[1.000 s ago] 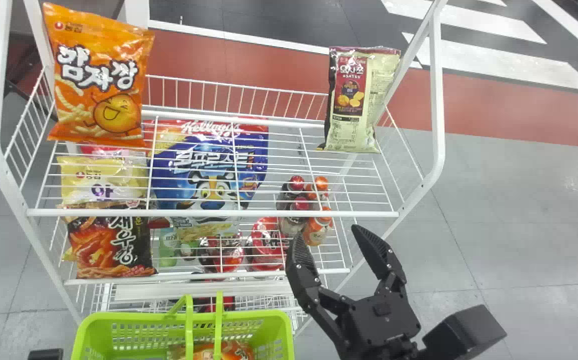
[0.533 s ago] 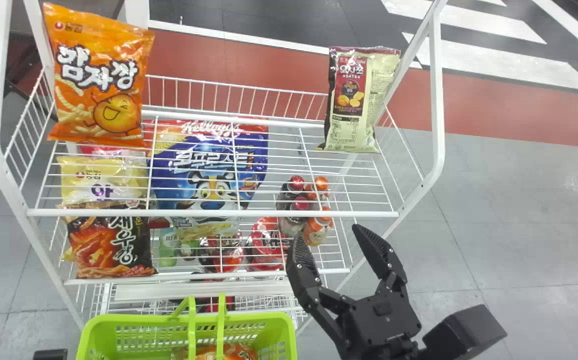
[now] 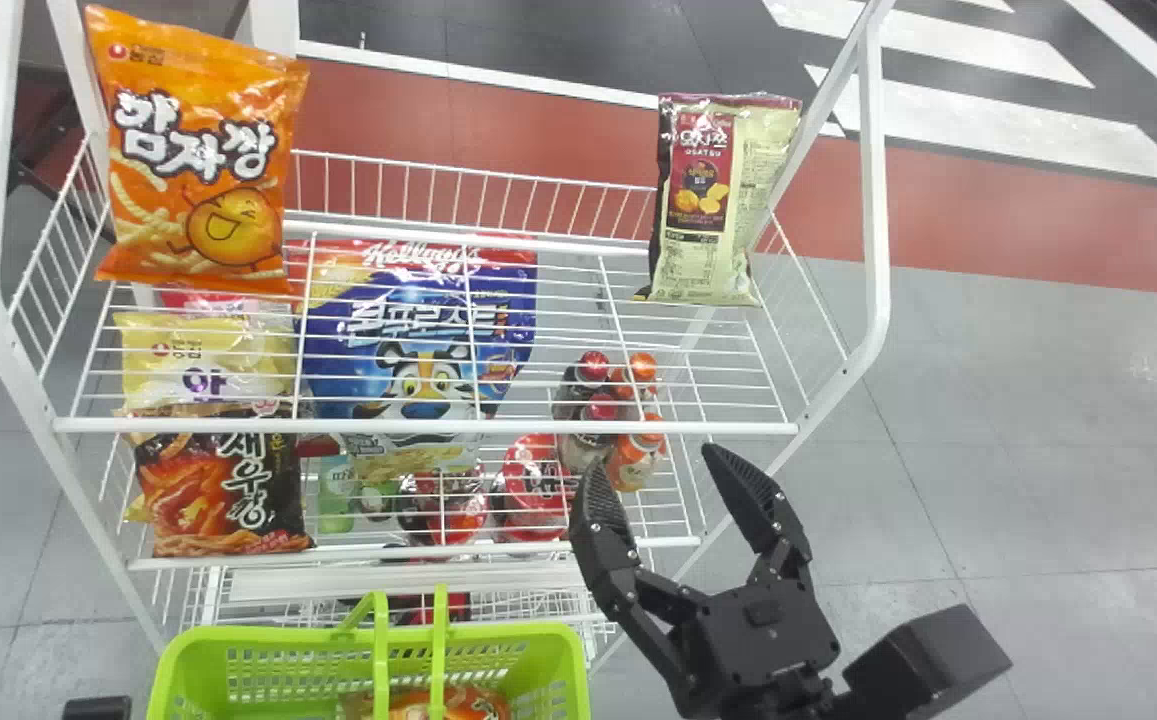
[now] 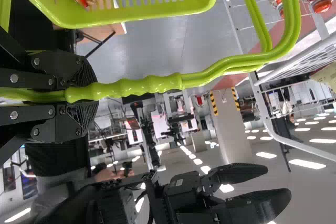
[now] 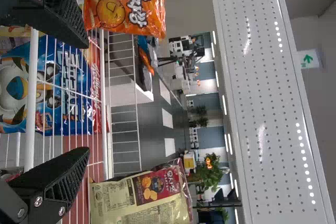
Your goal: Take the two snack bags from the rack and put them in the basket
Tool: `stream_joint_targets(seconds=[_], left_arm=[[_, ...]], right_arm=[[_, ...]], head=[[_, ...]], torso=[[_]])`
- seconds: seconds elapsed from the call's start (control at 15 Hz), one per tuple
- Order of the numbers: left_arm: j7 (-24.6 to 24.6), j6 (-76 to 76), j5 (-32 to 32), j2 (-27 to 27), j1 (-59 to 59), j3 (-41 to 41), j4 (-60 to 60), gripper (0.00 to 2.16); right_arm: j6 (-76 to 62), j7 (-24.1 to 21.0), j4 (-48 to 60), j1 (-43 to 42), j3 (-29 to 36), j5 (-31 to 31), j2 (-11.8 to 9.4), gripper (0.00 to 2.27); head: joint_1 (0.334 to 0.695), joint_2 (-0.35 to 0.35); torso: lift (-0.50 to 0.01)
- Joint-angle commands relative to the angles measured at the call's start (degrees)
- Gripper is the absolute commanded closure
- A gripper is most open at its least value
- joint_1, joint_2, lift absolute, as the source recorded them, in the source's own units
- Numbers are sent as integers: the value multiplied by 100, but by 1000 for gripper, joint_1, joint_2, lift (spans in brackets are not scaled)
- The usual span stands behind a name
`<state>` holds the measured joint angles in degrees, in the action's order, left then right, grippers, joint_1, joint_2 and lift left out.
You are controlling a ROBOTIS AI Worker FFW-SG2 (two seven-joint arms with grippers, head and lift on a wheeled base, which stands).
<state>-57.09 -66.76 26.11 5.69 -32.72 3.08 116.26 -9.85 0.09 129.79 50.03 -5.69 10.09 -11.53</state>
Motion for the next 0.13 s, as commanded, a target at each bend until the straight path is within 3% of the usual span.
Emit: stream_joint_targets(seconds=[0.0,0.07], left_arm=[[-3,0,8,-7,-15,-18,-15,2138],[-3,0,8,-7,-15,-18,-15,2138]], right_arm=[[15,-9,-50,-55,-55,2,2,124],[-3,-17,-59,-63,-64,2,2,124]], head=[[695,-350],[695,-350]], torso=[[-11],[-11]])
